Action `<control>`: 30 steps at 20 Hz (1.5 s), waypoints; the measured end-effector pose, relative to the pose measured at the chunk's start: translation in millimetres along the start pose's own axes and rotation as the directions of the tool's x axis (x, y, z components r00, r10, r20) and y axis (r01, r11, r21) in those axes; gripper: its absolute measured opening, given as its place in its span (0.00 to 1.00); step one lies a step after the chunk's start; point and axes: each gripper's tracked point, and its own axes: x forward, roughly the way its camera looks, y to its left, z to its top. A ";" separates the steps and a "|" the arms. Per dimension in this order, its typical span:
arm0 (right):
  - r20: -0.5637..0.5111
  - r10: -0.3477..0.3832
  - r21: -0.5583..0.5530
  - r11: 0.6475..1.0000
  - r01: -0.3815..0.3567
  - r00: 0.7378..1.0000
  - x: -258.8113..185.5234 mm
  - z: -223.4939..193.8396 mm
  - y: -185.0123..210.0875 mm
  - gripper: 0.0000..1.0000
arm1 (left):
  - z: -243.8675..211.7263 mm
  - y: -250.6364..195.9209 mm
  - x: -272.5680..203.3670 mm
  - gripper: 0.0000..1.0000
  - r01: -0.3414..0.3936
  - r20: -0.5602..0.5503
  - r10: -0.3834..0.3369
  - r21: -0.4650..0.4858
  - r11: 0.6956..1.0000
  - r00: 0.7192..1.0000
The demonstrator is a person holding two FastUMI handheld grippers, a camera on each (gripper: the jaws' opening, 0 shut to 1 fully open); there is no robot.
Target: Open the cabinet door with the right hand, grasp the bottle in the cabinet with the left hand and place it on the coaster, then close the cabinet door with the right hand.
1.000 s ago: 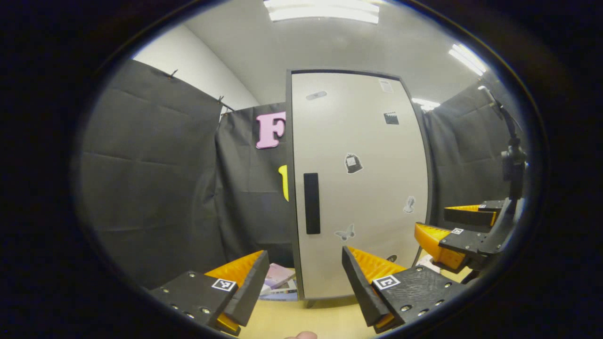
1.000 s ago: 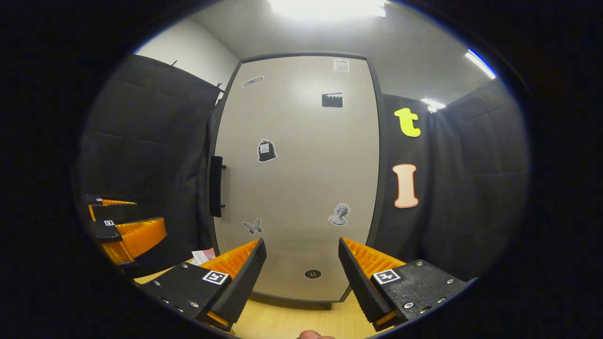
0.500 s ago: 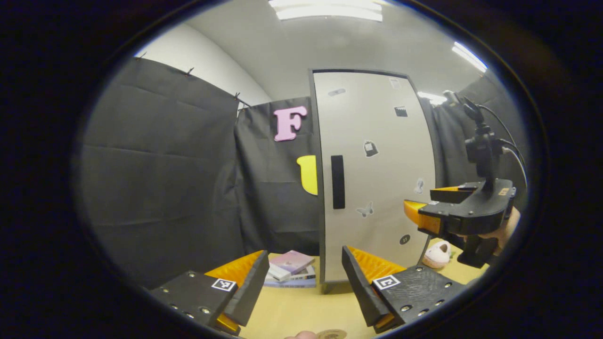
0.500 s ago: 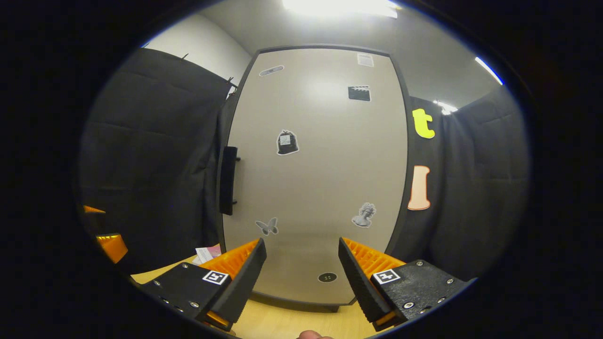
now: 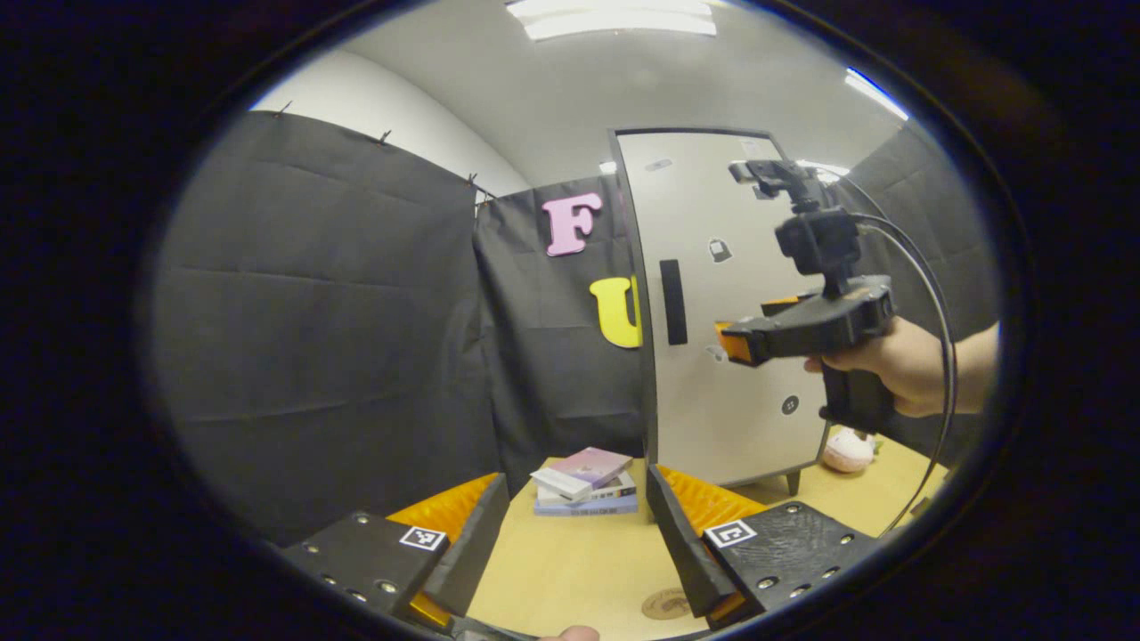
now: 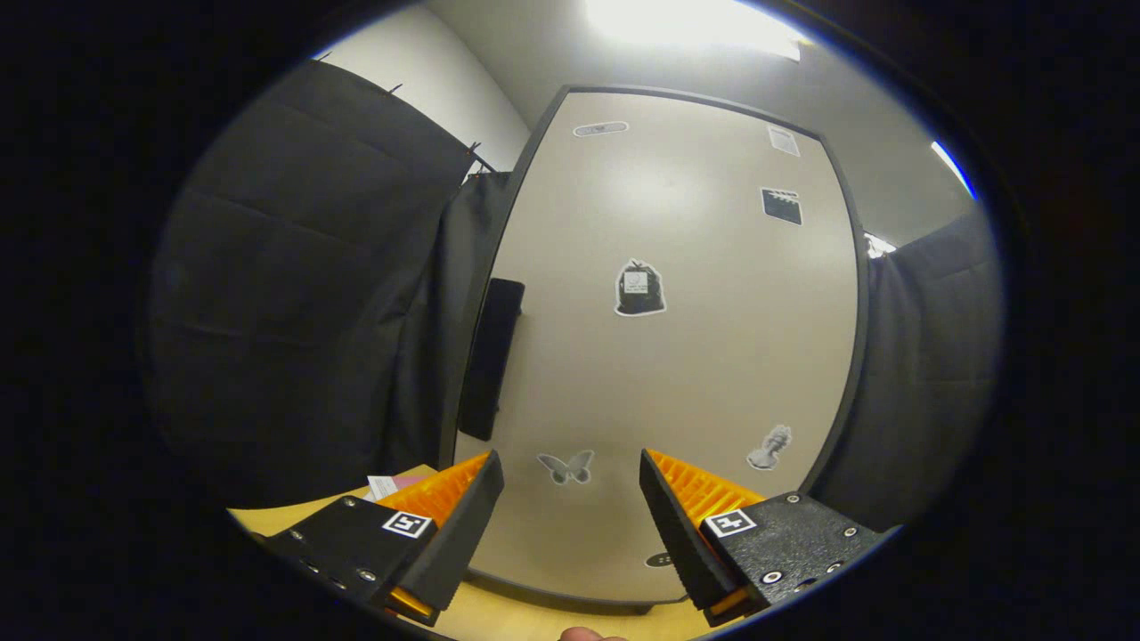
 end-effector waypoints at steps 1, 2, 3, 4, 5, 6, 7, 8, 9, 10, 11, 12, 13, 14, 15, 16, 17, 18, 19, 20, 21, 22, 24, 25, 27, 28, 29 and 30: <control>0.000 0.019 0.009 1.000 -0.019 1.000 9.1 4.8 9.5 0.95 | -6.6 3.4 -4.8 0.94 -0.007 -0.016 0.007 0.010 1.000 1.000; 0.001 0.032 0.014 0.999 -0.032 0.999 18.9 10.6 17.8 0.95 | -11.5 8.9 -6.8 0.94 -0.021 -0.029 0.021 0.020 1.000 0.999; 0.002 0.033 0.021 0.999 -0.033 0.999 28.1 15.7 24.0 0.95 | -13.4 15.4 -9.5 0.92 -0.034 -0.037 0.035 0.021 0.999 0.999; 0.005 0.044 0.032 0.999 -0.044 0.999 36.2 20.4 32.4 0.95 | -15.1 18.2 -11.1 0.89 -0.043 -0.045 0.043 0.013 0.999 0.998; 0.008 0.065 0.039 0.997 -0.065 0.998 44.5 24.4 41.9 0.95 | -17.1 22.7 -12.9 0.89 -0.052 -0.051 0.052 -0.001 0.999 0.997; 0.011 0.088 0.021 0.996 -0.089 0.996 52.9 27.0 49.8 0.95 | -19.1 25.6 -15.6 0.89 -0.050 -0.058 0.049 -0.019 0.999 0.997; 0.006 0.066 -0.008 0.998 -0.065 0.998 60.7 26.4 46.8 0.95 | -21.0 26.8 -19.3 0.89 -0.046 -0.061 0.044 -0.033 0.998 0.997; -0.004 0.069 -0.021 0.997 -0.069 0.998 67.2 25.2 47.8 0.91 | -22.3 29.6 -23.0 0.89 -0.050 -0.059 0.047 -0.043 0.998 0.997; -0.012 0.099 -0.013 0.995 -0.099 0.995 71.8 23.8 53.8 0.85 | -23.0 33.8 -25.4 0.94 -0.059 -0.061 0.055 -0.050 0.997 0.997; -0.014 0.119 -0.001 0.993 -0.119 0.993 76.8 21.1 60.1 0.73 | -27.6 37.4 -27.3 0.94 -0.067 -0.066 0.063 -0.054 0.996 0.996; -0.022 0.106 -0.014 0.994 -0.107 0.994 81.5 18.4 58.0 0.65 | -30.4 40.3 -28.5 0.94 -0.072 -0.072 0.067 -0.058 0.996 0.995; -0.018 0.105 -0.006 0.994 -0.105 0.994 78.1 20.8 55.5 0.42 | -34.6 41.9 -30.8 0.89 -0.071 -0.081 0.066 -0.062 0.996 0.995; -0.023 0.108 0.023 0.994 -0.107 0.994 78.5 18.9 55.9 0.39 | -38.4 43.2 -32.6 0.89 -0.070 -0.090 0.064 -0.064 0.995 0.994; -0.028 0.117 0.069 0.991 -0.115 0.993 80.7 17.4 55.8 0.34 | -40.2 47.4 -36.3 0.89 -0.075 -0.092 0.069 -0.063 0.995 0.993; -0.043 0.126 0.109 0.987 -0.121 0.991 81.1 16.4 57.2 0.31 | -40.1 49.5 -38.5 0.89 -0.074 -0.090 0.068 -0.067 0.995 0.994; -0.050 0.130 0.121 0.985 -0.124 0.990 79.0 15.8 57.7 0.28 | -40.5 50.0 -39.8 0.89 -0.071 -0.088 0.064 -0.075 0.995 0.994; -0.054 0.128 0.113 0.986 -0.121 0.990 77.3 16.9 56.8 0.27 | -40.7 50.5 -40.5 0.89 -0.065 -0.087 0.058 -0.082 0.994 0.995; -0.052 0.124 0.105 0.987 -0.118 0.991 77.0 16.7 56.3 0.24 | -41.8 49.1 -38.9 0.89 -0.058 -0.087 0.051 -0.084 0.995 0.995; -0.048 0.128 0.115 0.986 -0.122 0.991 75.2 16.3 56.5 0.25 | -41.0 47.9 -35.2 0.89 -0.046 -0.084 0.039 -0.079 0.996 0.996; -0.042 0.136 0.135 0.982 -0.130 0.990 71.6 16.0 57.7 0.23 | -39.6 46.0 -29.2 0.89 -0.030 -0.077 0.025 -0.069 0.997 0.997; -0.039 0.146 0.146 0.980 -0.139 0.989 66.8 17.0 58.2 0.22 | -39.0 44.0 -23.8 0.89 -0.014 -0.070 0.010 -0.057 0.998 0.997; -0.036 0.157 0.150 0.977 -0.150 0.987 60.4 18.4 60.4 0.21 | -40.3 39.1 -18.3 0.89 0.008 -0.065 -0.011 -0.049 0.999 0.998; -0.030 0.181 0.146 0.974 -0.175 0.983 50.2 19.4 61.6 0.21 | -38.5 22.6 -12.9 0.89 0.057 -0.042 -0.059 -0.050 0.997 0.997; -0.024 0.196 0.143 0.971 -0.191 0.980 48.9 18.8 60.5 0.21 | -39.0 13.4 -10.4 0.89 0.084 -0.037 -0.086 -0.057 0.995 0.996; -0.018 0.224 0.145 0.965 -0.219 0.974 46.8 15.5 57.3 0.21 | -41.8 -5.6 -6.3 0.94 0.135 -0.036 -0.138 -0.079 0.988 0.990; -0.019 0.234 0.141 0.963 -0.229 0.972 44.8 14.9 55.4 0.21 | -40.7 -13.0 -3.0 0.89 0.157 -0.030 -0.160 -0.088 0.984 0.987; -0.018 0.247 0.147 0.959 -0.242 0.969 42.7 14.1 54.2 0.21 | -37.6 -21.6 0.3 0.89 0.184 -0.023 -0.187 -0.094 0.978 0.982; -0.018 0.258 0.154 0.955 -0.252 0.966 40.5 13.6 53.4 0.19 | -35.4 -30.1 1.7 0.94 0.209 -0.020 -0.211 -0.093 0.974 0.977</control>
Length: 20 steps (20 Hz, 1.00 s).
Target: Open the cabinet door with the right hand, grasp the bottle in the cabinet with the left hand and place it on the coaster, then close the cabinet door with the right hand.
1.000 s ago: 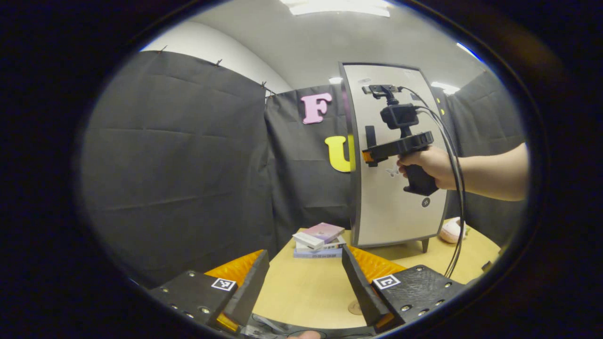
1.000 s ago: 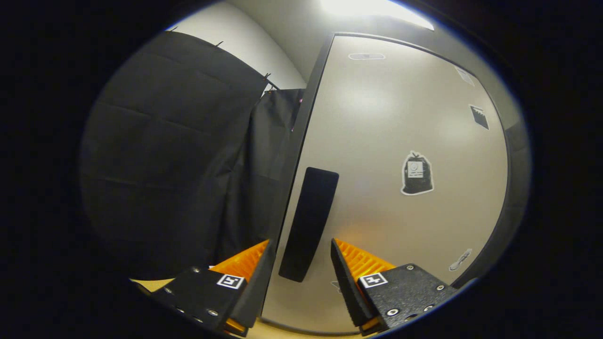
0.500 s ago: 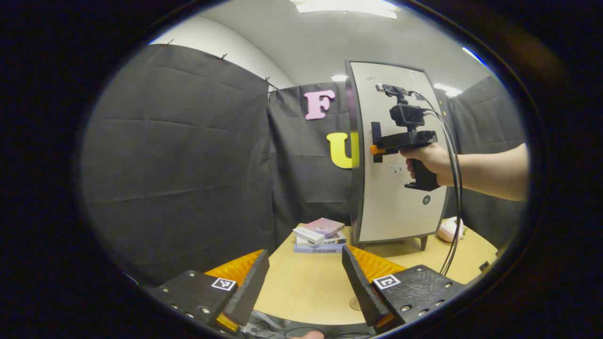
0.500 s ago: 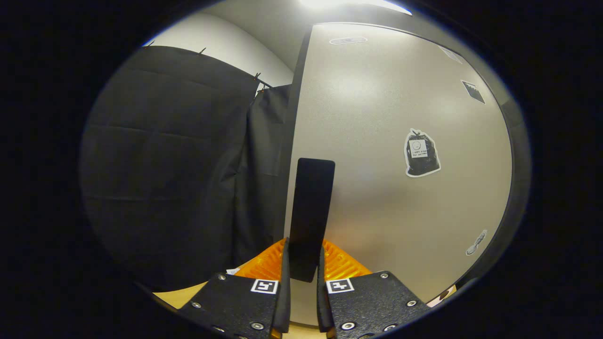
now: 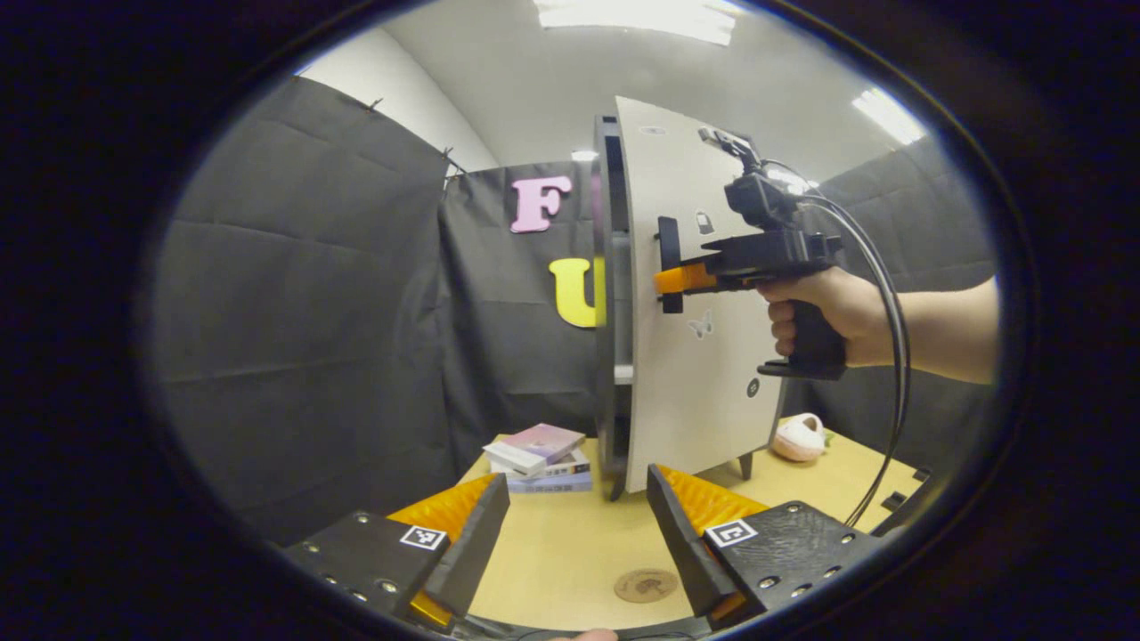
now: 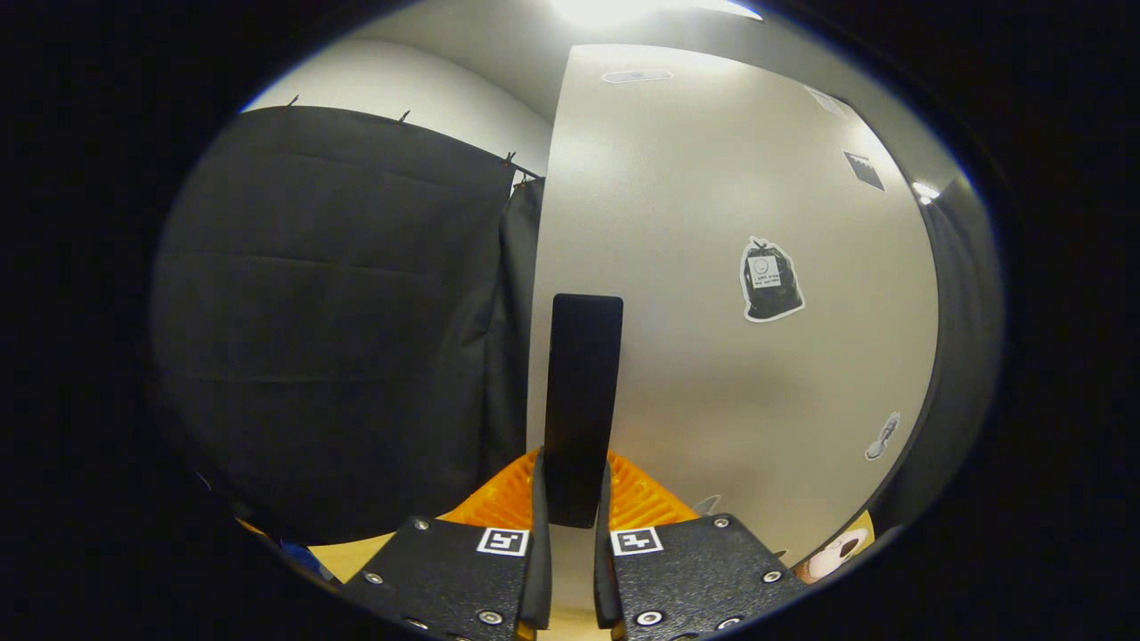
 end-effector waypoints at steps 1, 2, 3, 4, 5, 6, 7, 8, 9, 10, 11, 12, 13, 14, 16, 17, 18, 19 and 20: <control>-0.004 0.013 -0.003 1.000 -0.013 1.000 -1.9 0.1 -0.9 0.19 | 4.1 -5.6 3.6 0.89 0.009 0.001 -0.009 0.010 1.000 1.000; -0.010 0.027 -0.005 1.000 -0.027 1.000 -3.9 -0.5 -1.9 0.19 | 9.7 -8.1 5.6 0.89 0.008 0.004 -0.008 0.022 1.000 1.000; -0.017 0.042 0.002 0.999 -0.042 0.999 -6.3 -0.9 -3.2 0.19 | 15.8 -10.8 6.8 0.94 0.006 0.011 -0.006 0.026 1.000 1.000; -0.024 0.056 0.008 0.998 -0.056 0.998 -4.5 -2.6 -6.5 0.20 | 22.0 -16.8 6.7 0.94 0.003 0.022 -0.004 0.023 1.000 1.000; -0.029 0.070 0.014 0.997 -0.070 0.997 -4.4 -2.9 -8.9 0.19 | 27.2 -20.7 6.0 0.89 -0.002 0.030 0.001 0.018 1.000 1.000; -0.039 0.085 0.014 0.996 -0.084 0.996 -4.6 -4.1 -10.9 0.19 | 30.5 -23.8 2.2 0.89 -0.014 0.033 0.014 0.014 1.000 0.999; -0.054 0.098 0.011 0.995 -0.098 0.994 -6.4 -4.6 -13.4 0.19 | 34.8 -23.8 -0.6 0.94 -0.032 0.030 0.031 0.011 0.999 0.999; -0.068 0.112 0.011 0.994 -0.112 0.991 -9.4 -5.8 -14.7 0.19 | 40.0 -24.1 -4.6 0.89 -0.046 0.037 0.045 0.008 0.999 0.998; -0.075 0.129 0.014 0.992 -0.128 0.989 -12.9 -6.6 -16.8 0.19 | 48.2 -25.2 -7.1 0.89 -0.050 0.050 0.050 0.006 0.999 0.998; -0.076 0.143 0.024 0.990 -0.141 0.987 -14.9 -6.9 -19.7 0.19 | 54.1 -29.1 -9.8 0.89 -0.050 0.057 0.049 0.010 0.999 0.997; -0.079 0.153 0.034 0.988 -0.150 0.985 -17.8 -7.9 -23.4 0.19 | 55.6 -28.0 -12.5 0.89 -0.060 0.044 0.059 0.027 0.998 0.997; -0.079 0.162 0.036 0.987 -0.160 0.984 -21.8 -9.0 -25.5 0.19 | 60.3 -25.8 -16.2 0.94 -0.081 0.040 0.079 0.044 0.996 0.996; -0.081 0.172 0.038 0.985 -0.169 0.982 -26.1 -8.9 -29.0 0.19 | 67.0 -26.5 -18.6 0.94 -0.090 0.048 0.087 0.050 0.995 0.995; -0.088 0.176 0.047 0.984 -0.173 0.980 -29.6 -10.0 -33.0 0.19 | 70.8 -30.6 -19.6 0.89 -0.094 0.047 0.091 0.050 0.994 0.995; -0.098 0.166 0.067 0.985 -0.160 0.981 -38.5 -10.3 -40.3 0.19 | 71.8 -31.1 -21.9 0.89 -0.125 0.041 0.123 0.041 0.991 0.992; -0.101 0.149 0.070 0.987 -0.142 0.984 -41.9 -9.4 -44.8 0.19 | 72.6 -25.9 -23.7 0.89 -0.164 0.038 0.163 0.036 0.986 0.986; -0.103 0.127 0.065 0.991 -0.120 0.987 -46.5 -9.5 -48.4 0.19 | 75.5 -23.5 -23.4 0.89 -0.190 0.042 0.189 0.026 0.981 0.981; -0.107 0.106 0.053 0.994 -0.101 0.989 -49.4 -10.9 -53.2 0.19 | 79.4 -24.7 -20.8 0.89 -0.204 0.047 0.203 0.011 0.979 0.978; -0.111 0.088 0.049 0.995 -0.083 0.990 -53.1 -11.6 -58.1 0.19 | 78.4 -26.0 -21.8 0.89 -0.213 0.046 0.213 -0.006 0.977 0.976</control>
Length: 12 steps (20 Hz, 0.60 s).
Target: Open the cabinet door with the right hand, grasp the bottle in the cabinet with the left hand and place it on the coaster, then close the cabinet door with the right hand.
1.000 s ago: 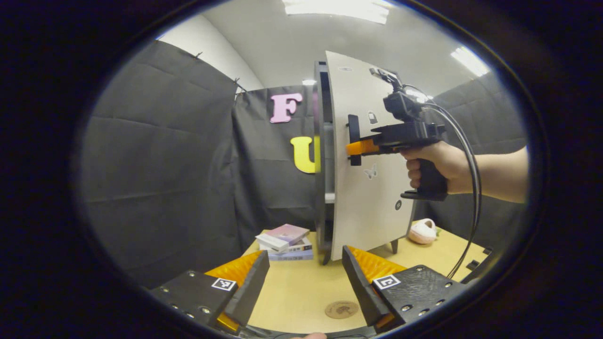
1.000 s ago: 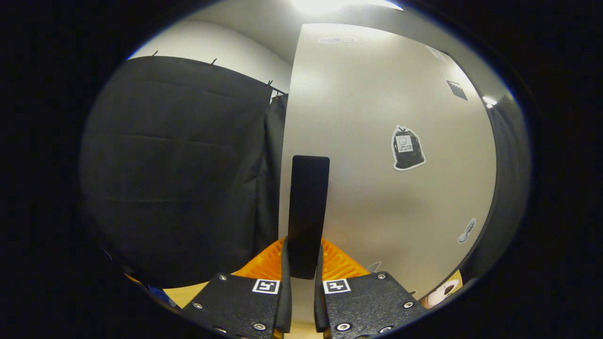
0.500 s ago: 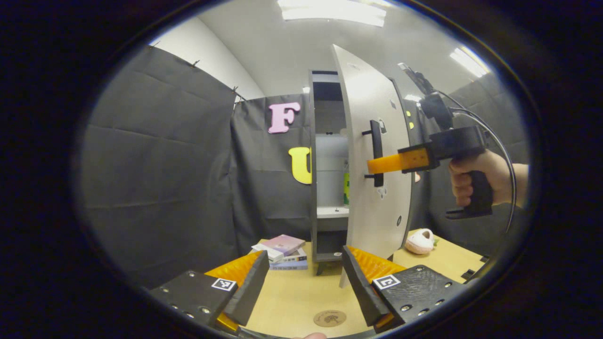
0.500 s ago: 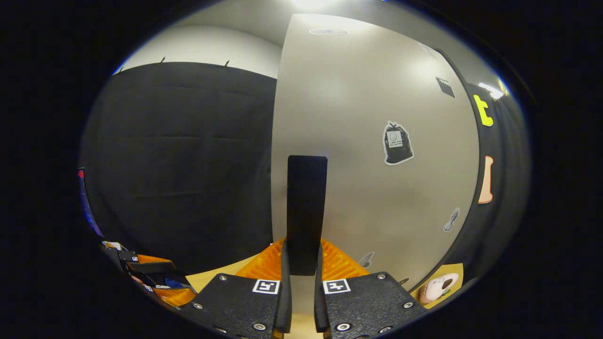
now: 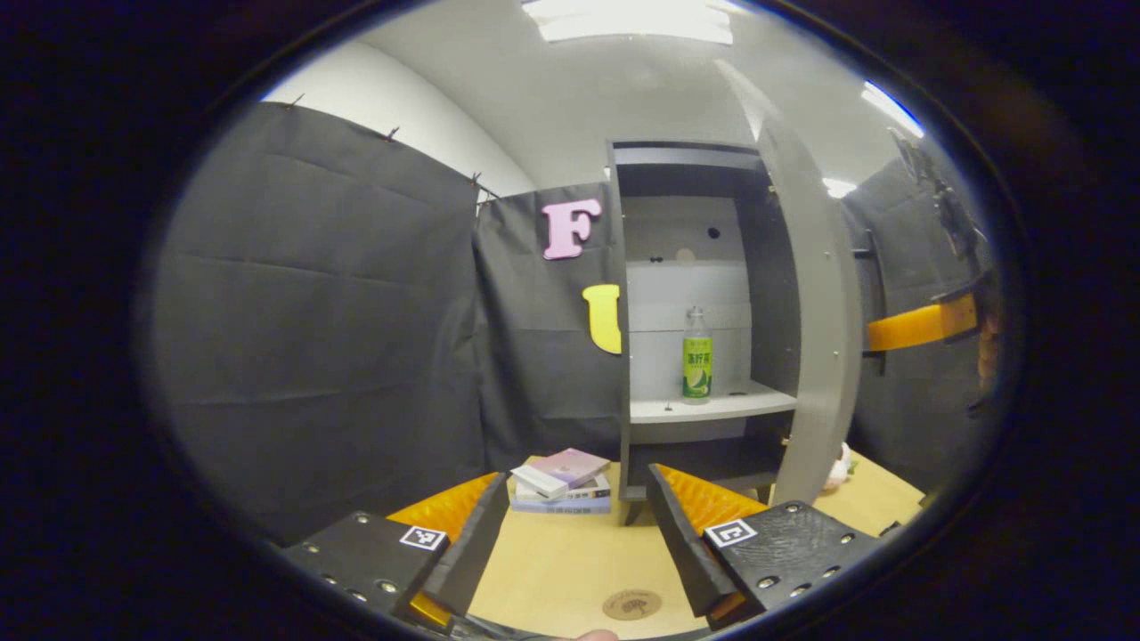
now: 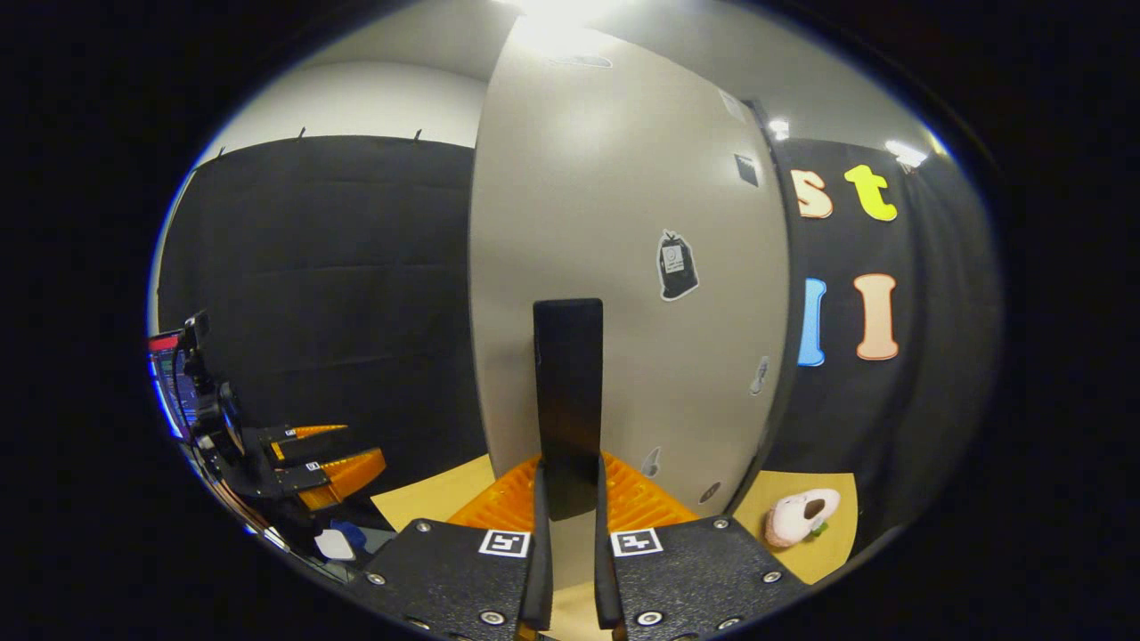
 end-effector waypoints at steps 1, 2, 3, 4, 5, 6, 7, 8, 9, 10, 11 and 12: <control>0.003 -0.011 0.009 1.000 0.011 1.000 -3.5 -0.1 -4.7 0.19 | 0.3 -2.4 0.8 0.89 -0.003 -0.006 0.003 -0.013 1.000 1.000; 0.020 -0.014 0.028 1.000 0.013 1.000 -13.6 -0.4 -10.5 0.19 | -1.8 -8.4 2.5 0.89 -0.004 -0.020 0.004 -0.013 1.000 1.000; 0.033 -0.017 0.054 0.998 0.015 0.999 -23.6 -1.3 -16.5 0.20 | -6.9 -14.6 6.0 0.84 -0.006 -0.047 0.006 0.002 1.000 0.999; 0.042 -0.028 0.072 0.997 0.025 0.999 -35.5 -4.8 -29.3 0.22 | -12.1 -22.4 9.3 0.89 0.001 -0.061 -0.001 0.013 1.000 0.998; 0.050 -0.044 0.069 0.997 0.040 0.998 -43.2 -5.9 -38.5 0.20 | -10.0 -31.2 13.0 0.90 0.011 -0.061 -0.009 0.022 1.000 0.998; 0.055 -0.066 0.054 0.997 0.063 0.996 -50.8 -5.9 -43.6 0.20 | -3.6 -38.0 14.2 0.89 0.014 -0.055 -0.012 0.032 0.999 0.998; 0.059 -0.095 0.033 0.995 0.094 0.994 -57.7 -6.5 -51.5 0.20 | 0.4 -46.4 13.2 0.89 0.022 -0.045 -0.020 0.035 0.999 0.999; 0.073 -0.134 0.015 0.991 0.133 0.988 -65.1 -6.4 -62.1 0.20 | 3.9 -54.6 14.0 0.94 0.031 -0.041 -0.029 0.036 0.999 0.999; 0.090 -0.177 -0.001 0.984 0.177 0.980 -71.3 -4.8 -74.0 0.20 | 7.2 -63.6 16.0 0.89 0.041 -0.040 -0.039 0.039 0.998 0.998; 0.109 -0.222 -0.008 0.975 0.224 0.969 -77.7 -3.8 -86.8 0.20 | 9.2 -70.8 17.7 0.89 0.051 -0.040 -0.049 0.040 0.998 0.998; 0.123 -0.267 -0.006 0.963 0.270 0.956 -79.8 -3.3 -99.0 0.20 | 10.5 -79.9 21.5 0.89 0.069 -0.038 -0.067 0.036 0.997 0.997; 0.125 -0.319 0.007 0.947 0.320 0.940 -79.3 -4.2 -112.3 0.19 | 8.8 -90.4 25.2 0.89 0.090 -0.040 -0.088 0.032 0.995 0.995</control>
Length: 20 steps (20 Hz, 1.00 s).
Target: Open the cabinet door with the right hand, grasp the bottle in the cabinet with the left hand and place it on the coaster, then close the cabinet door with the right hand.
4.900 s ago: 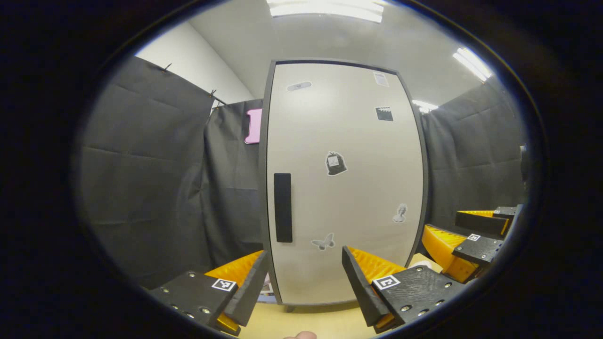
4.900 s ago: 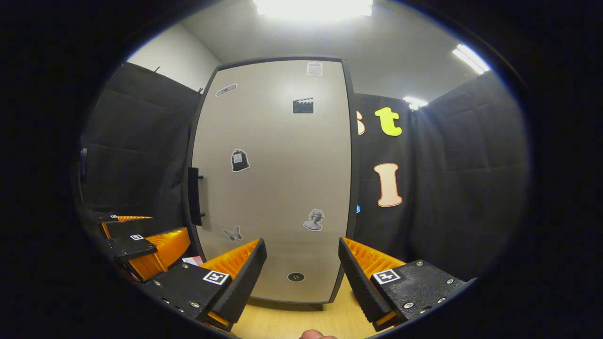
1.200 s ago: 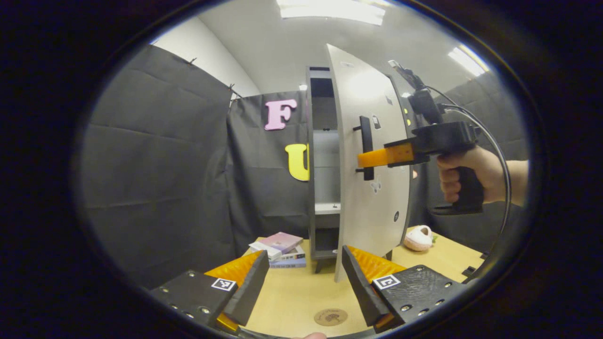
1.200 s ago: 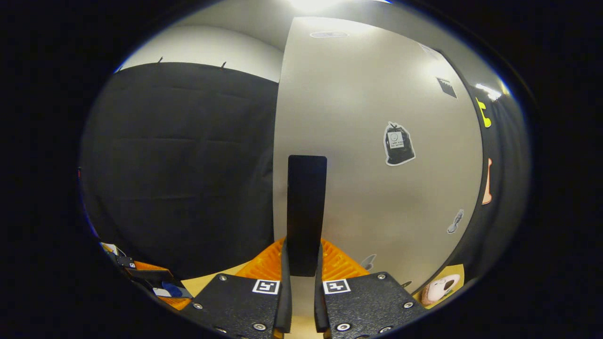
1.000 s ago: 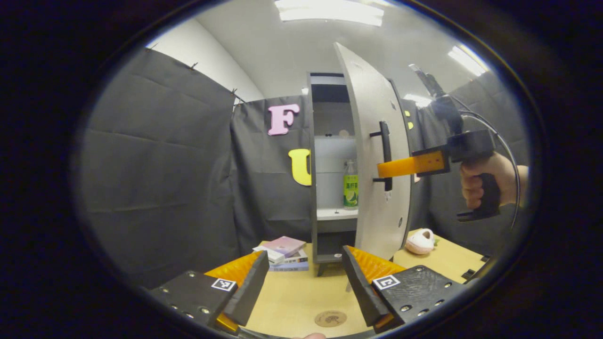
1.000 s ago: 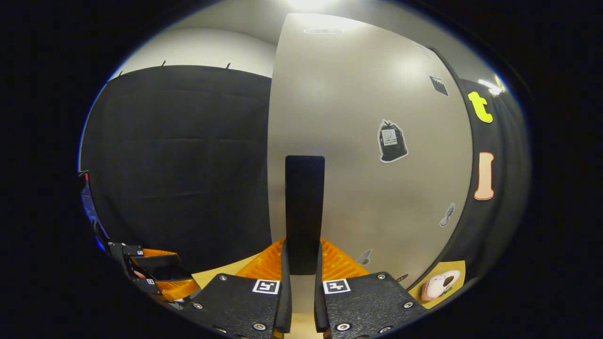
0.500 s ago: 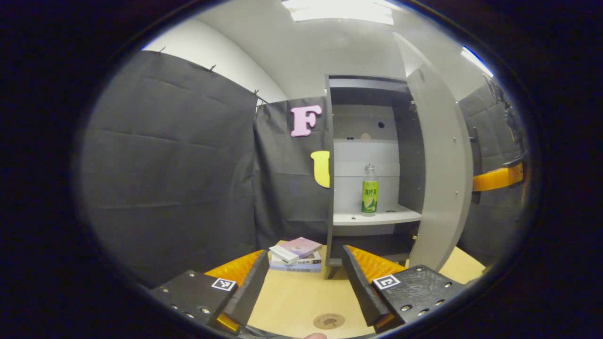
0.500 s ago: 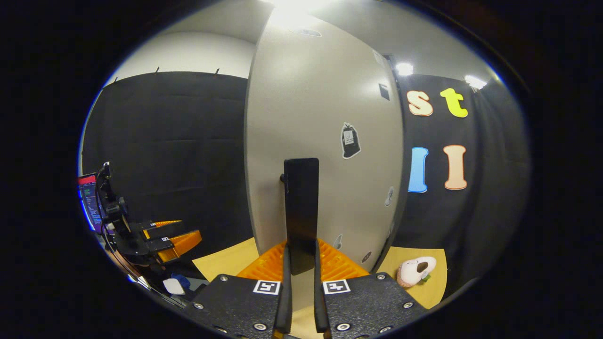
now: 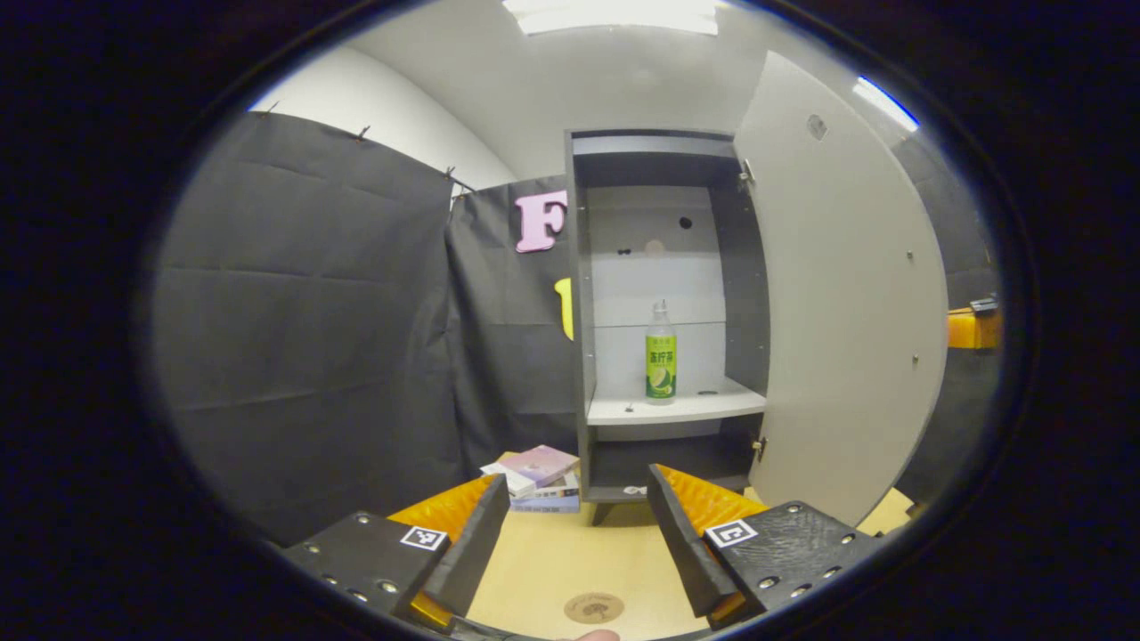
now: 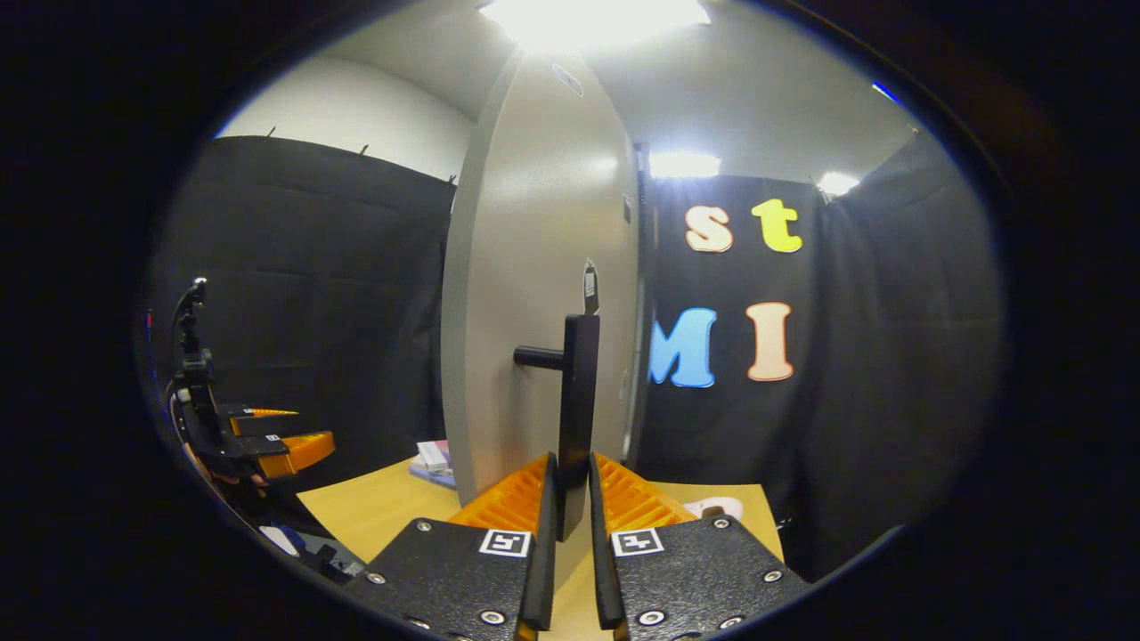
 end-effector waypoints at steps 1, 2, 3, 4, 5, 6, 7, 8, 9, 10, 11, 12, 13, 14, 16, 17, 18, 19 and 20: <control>-0.011 -0.052 -0.003 0.999 0.052 0.999 -0.1 -0.8 -13.4 0.17 | -1.8 -7.8 7.2 0.89 0.014 -0.006 -0.014 0.003 1.000 1.000; -0.012 -0.076 -0.001 0.997 0.076 0.997 -1.8 -4.9 -22.9 0.15 | -3.0 -12.6 13.9 0.89 0.024 -0.006 -0.024 0.006 1.000 1.000; -0.012 -0.064 0.022 0.998 0.065 0.998 -3.6 -6.8 -20.6 0.02 | -2.4 -20.5 24.1 0.89 0.041 -0.003 -0.041 0.006 0.999 0.999; -0.011 -0.049 0.054 0.997 0.050 0.999 -5.3 -7.8 -16.4 0.09 | -3.0 -29.3 35.3 0.89 0.057 -0.004 -0.057 0.006 0.998 0.998; -0.013 -0.045 0.067 0.997 0.045 0.999 -3.9 -8.1 -14.6 0.10 | -2.4 -37.6 47.8 0.89 0.075 -0.002 -0.075 0.003 0.997 0.997; -0.013 -0.051 0.058 0.997 0.052 0.999 -4.1 -7.4 -14.3 0.10 | 0.8 -46.4 60.6 0.89 0.090 0.005 -0.090 0.001 0.996 0.996; -0.013 -0.063 0.048 0.997 0.064 0.998 0.8 -8.1 -15.6 0.10 | 5.2 -52.4 74.2 0.89 0.101 0.016 -0.101 -0.002 0.995 0.995; -0.019 -0.081 0.043 0.996 0.081 0.997 -4.4 -7.8 -20.6 0.02 | 8.6 -58.8 87.3 0.89 0.115 0.028 -0.115 -0.009 0.993 0.993; -0.024 -0.099 0.051 0.994 0.100 0.995 -6.4 -8.3 -24.3 0.11 | 12.4 -65.0 102.9 0.89 0.128 0.032 -0.127 -0.017 0.992 0.991; -0.028 -0.109 0.069 0.991 0.111 0.994 -7.9 -8.7 -24.8 0.12 | 11.7 -71.9 120.8 0.89 0.143 0.032 -0.142 -0.024 0.989 0.989; -0.034 -0.105 0.098 0.989 0.108 0.994 -9.3 -10.4 -23.6 0.14 | 13.0 -77.9 140.1 0.89 0.160 0.034 -0.159 -0.028 0.987 0.987; -0.058 -0.088 0.132 0.987 0.095 0.994 -13.4 -14.6 -19.5 0.15 | 14.7 -84.5 164.0 0.89 0.172 0.040 -0.170 -0.029 0.985 0.985; -0.081 -0.079 0.157 0.983 0.091 0.994 -17.9 -19.1 -18.1 0.20 | 16.9 -91.7 187.3 0.84 0.187 0.050 -0.185 -0.024 0.982 0.981; -0.090 -0.087 0.174 0.980 0.101 0.992 -23.0 -20.3 -19.2 0.21 | 19.7 -99.4 208.5 0.89 0.198 0.056 -0.197 -0.013 0.980 0.979; -0.104 -0.117 0.181 0.974 0.134 0.988 -35.2 -24.9 -23.8 0.31 | 25.3 -114.8 249.2 0.89 0.222 0.058 -0.221 -0.003 0.975 0.974; -0.108 -0.159 0.162 0.971 0.175 0.981 -39.6 -28.3 -31.4 0.39 | 27.1 -125.5 265.9 0.89 0.241 0.052 -0.240 -0.011 0.970 0.969; -0.106 -0.214 0.141 0.963 0.228 0.971 -48.7 -30.0 -42.4 0.58 | 28.5 -136.1 285.4 0.89 0.258 0.052 -0.257 -0.011 0.966 0.965; -0.095 -0.253 0.132 0.956 0.264 0.963 -54.8 -29.3 -48.2 0.63 | 33.6 -142.6 303.3 0.89 0.260 0.064 -0.260 0.001 0.966 0.964; -0.080 -0.281 0.140 0.947 0.290 0.956 -60.4 -27.3 -52.7 0.71 | 42.9 -147.5 316.4 0.89 0.255 0.079 -0.256 0.020 0.967 0.963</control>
